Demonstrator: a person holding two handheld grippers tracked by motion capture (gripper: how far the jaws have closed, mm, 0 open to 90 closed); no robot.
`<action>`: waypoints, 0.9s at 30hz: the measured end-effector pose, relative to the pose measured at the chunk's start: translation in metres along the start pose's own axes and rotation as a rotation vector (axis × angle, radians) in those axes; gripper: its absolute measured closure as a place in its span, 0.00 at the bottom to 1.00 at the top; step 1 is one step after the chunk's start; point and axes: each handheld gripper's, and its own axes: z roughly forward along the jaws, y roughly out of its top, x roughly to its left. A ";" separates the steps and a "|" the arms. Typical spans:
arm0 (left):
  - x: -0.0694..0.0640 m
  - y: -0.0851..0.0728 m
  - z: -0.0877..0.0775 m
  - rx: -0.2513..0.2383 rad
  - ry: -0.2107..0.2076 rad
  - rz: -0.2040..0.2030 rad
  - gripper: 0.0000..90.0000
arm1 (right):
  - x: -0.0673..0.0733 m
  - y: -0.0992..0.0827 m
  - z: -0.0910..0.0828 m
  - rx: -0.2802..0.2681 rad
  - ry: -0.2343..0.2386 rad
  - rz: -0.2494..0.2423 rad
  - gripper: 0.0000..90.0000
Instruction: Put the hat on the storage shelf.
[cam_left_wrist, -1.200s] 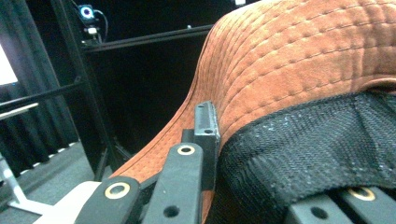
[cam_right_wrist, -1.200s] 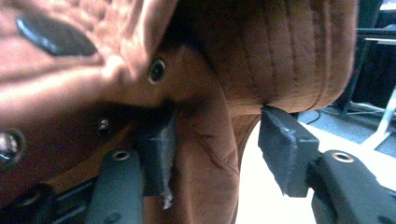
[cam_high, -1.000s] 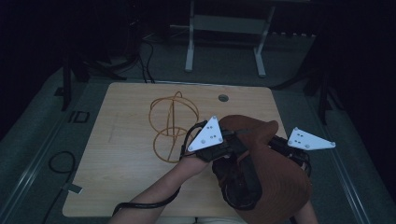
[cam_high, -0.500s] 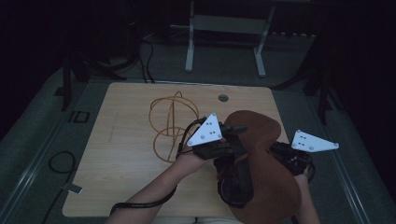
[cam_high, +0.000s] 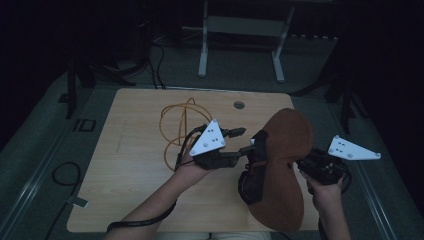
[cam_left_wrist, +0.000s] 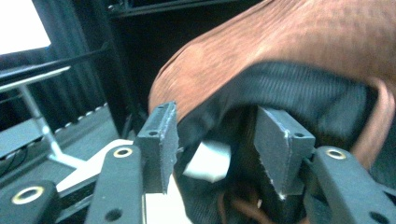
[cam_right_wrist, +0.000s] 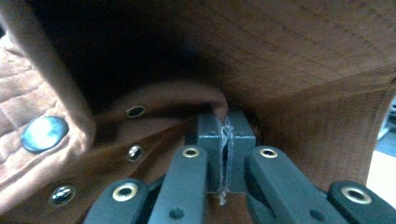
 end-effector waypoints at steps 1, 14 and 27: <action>0.001 -0.001 -0.004 0.005 0.004 -0.004 0.55 | -0.001 0.001 -0.001 -0.002 -0.010 -0.002 0.97; 0.000 -0.037 -0.040 0.147 0.043 -0.061 0.56 | -0.022 0.024 -0.004 -0.048 -0.084 0.000 0.97; -0.008 -0.114 -0.071 0.224 0.027 -0.131 0.56 | -0.035 0.041 0.014 -0.063 -0.099 0.014 0.97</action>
